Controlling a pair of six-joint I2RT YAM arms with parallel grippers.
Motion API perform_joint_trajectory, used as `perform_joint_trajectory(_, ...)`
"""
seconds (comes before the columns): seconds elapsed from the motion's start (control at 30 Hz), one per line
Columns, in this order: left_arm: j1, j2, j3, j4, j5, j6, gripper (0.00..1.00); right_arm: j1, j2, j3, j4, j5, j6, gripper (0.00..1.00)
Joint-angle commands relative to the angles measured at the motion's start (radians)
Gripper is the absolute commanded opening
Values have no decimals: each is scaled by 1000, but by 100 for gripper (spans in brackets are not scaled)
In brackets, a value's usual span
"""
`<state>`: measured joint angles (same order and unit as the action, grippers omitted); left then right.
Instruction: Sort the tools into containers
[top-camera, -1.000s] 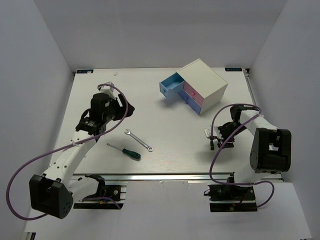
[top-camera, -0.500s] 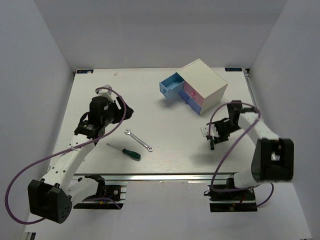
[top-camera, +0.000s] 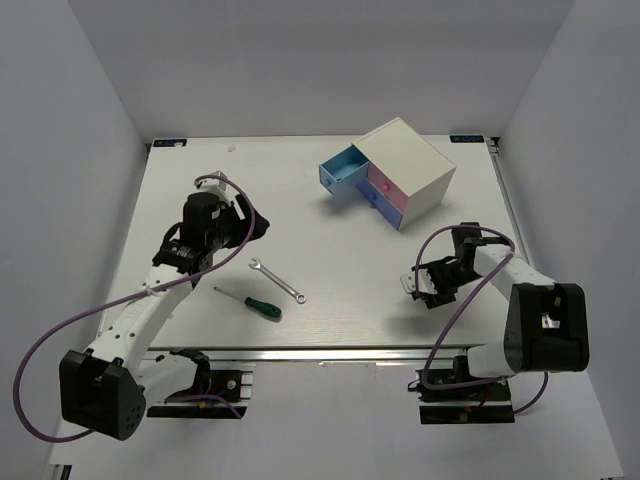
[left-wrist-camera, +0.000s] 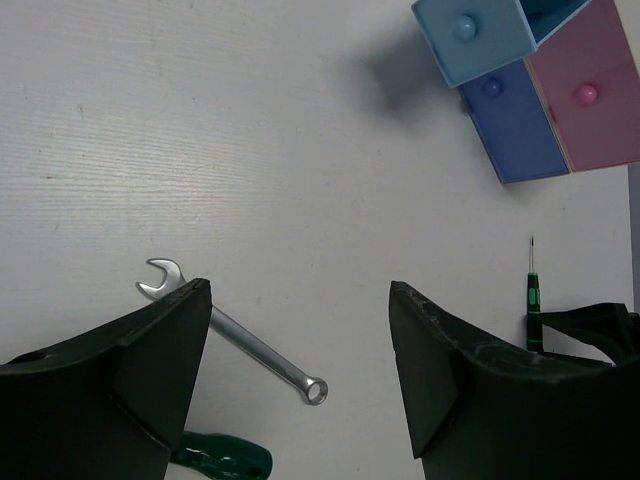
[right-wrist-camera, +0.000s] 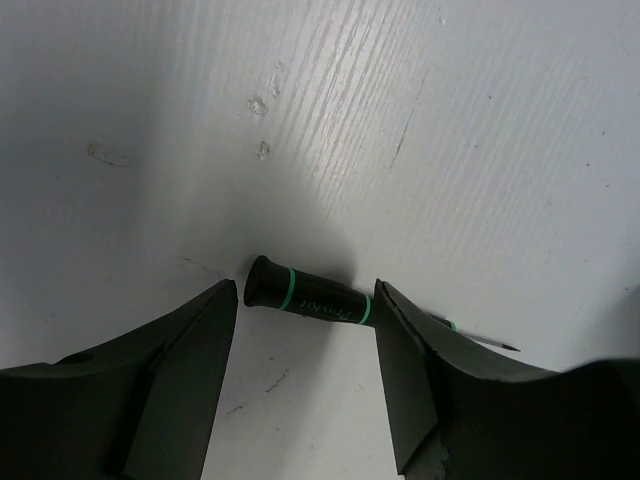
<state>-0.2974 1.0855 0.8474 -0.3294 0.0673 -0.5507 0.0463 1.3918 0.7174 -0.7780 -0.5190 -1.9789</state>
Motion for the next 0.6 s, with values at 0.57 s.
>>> perform_joint_trajectory(0.57, 1, -45, -45, 21, 11, -31, 82, 9, -51, 311, -235, -213, 608, 50)
